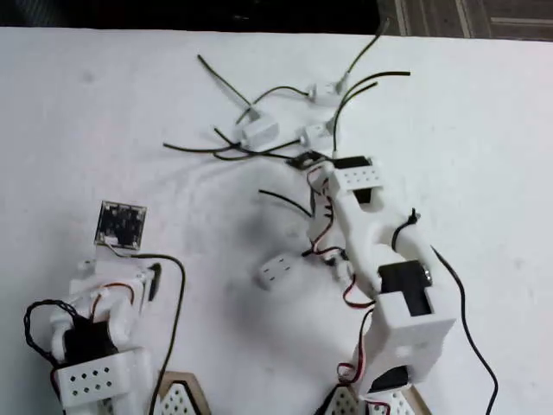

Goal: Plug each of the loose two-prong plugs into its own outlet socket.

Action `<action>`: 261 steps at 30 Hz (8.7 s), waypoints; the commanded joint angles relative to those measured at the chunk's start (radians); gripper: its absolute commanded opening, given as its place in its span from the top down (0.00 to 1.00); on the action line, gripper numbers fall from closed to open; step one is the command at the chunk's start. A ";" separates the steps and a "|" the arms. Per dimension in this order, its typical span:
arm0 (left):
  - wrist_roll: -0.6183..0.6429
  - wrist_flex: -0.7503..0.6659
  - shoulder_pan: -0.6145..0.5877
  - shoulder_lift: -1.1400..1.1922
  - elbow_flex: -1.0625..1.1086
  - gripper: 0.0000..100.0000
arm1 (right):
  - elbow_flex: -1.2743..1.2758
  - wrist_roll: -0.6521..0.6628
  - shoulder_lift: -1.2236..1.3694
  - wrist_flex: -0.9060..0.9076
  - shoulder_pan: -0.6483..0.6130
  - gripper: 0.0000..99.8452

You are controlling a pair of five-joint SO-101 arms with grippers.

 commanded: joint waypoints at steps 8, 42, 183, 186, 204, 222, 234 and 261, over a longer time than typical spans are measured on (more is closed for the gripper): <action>-0.011 -0.015 -0.004 -0.010 -0.003 0.74 | -0.031 -0.002 -0.254 0.096 0.039 0.98; 0.390 -0.348 0.367 -0.010 -0.129 0.80 | 0.393 -0.347 -1.262 0.015 -0.530 0.98; -0.298 -0.064 0.903 1.676 -1.054 0.84 | 0.744 -0.258 -1.484 -0.427 0.381 0.98; -0.345 -0.055 0.903 1.676 -1.049 0.85 | 0.744 -0.258 -1.484 -0.427 0.381 0.98; -1.119 -0.130 0.880 1.676 -1.049 0.98 | 0.744 -0.258 -1.484 -0.429 0.381 0.98; -0.809 -0.150 0.835 1.666 -1.160 0.83 | 0.746 -0.216 -1.484 -0.427 0.381 0.98; -0.654 0.077 0.812 1.392 -1.223 0.78 | 0.747 -0.216 -1.484 -0.427 0.381 0.98; 0.365 -0.758 0.980 1.469 -0.847 0.96 | 0.747 -0.216 -1.484 -0.426 0.381 0.98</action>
